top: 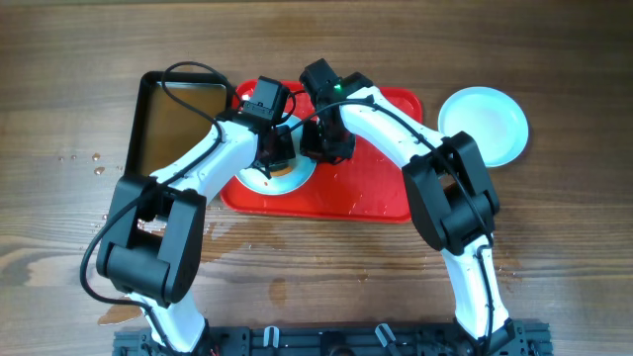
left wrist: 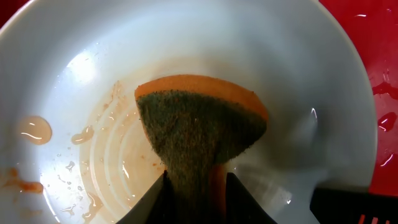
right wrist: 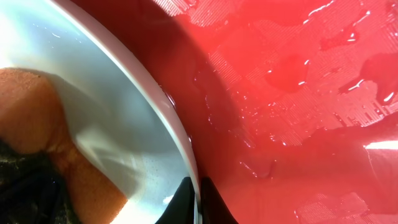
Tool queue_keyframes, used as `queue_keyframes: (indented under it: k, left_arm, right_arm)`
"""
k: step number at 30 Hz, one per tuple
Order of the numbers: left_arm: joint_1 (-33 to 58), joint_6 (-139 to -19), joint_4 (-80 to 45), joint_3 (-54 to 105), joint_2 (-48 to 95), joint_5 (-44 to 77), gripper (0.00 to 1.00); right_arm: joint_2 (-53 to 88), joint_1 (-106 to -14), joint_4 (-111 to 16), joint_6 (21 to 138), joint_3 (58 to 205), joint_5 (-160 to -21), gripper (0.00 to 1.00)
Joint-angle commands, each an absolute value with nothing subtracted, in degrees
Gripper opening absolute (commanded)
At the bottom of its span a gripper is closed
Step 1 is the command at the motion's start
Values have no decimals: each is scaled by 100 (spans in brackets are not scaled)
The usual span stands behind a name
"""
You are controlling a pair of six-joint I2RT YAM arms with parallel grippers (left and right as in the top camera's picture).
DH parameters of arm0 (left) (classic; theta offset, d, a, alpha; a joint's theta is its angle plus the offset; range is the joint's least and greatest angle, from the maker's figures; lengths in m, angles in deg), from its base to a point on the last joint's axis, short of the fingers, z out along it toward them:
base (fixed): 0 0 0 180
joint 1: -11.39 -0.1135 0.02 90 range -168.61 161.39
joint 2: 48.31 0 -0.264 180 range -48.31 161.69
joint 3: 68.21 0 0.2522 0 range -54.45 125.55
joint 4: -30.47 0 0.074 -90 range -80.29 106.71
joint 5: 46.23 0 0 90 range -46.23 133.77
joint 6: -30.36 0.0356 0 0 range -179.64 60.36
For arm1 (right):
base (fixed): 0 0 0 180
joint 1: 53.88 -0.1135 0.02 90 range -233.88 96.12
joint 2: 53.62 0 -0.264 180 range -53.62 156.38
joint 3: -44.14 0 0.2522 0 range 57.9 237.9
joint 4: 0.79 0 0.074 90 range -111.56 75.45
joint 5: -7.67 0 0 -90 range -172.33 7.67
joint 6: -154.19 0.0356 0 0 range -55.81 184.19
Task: Clean dirty plates on tray and stack at the side
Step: 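Scrub the plate with the left gripper's sponge, right gripper steadying it, then move the sponge toward the black tray and back onto the plate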
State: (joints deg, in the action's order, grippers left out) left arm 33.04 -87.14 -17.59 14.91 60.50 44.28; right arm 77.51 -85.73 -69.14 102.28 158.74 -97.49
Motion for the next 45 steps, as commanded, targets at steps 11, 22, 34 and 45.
queue_keyframes:
  k: [11, 22, 34, 45]
  left_arm:
    - [3297, -8704, -1812, 1478, 6120, 5215, 4]
    - [3085, -8704, -2236, 1299, 6138, 6045, 4]
    - [2701, -8684, -2815, 1520, 5851, 7427, 4]
    - [2998, -8708, -2561, 1675, 5071, 5556, 4]
  right_arm:
    - [8005, -8565, -6842, 10171, 15677, -9109, 4]
    - [8005, -8565, -6847, 10169, 15677, -9109, 4]
    - [8005, -8565, -6871, 10169, 15677, -9109, 4]
    - [8005, -8565, -6836, 10171, 15677, -9109, 4]
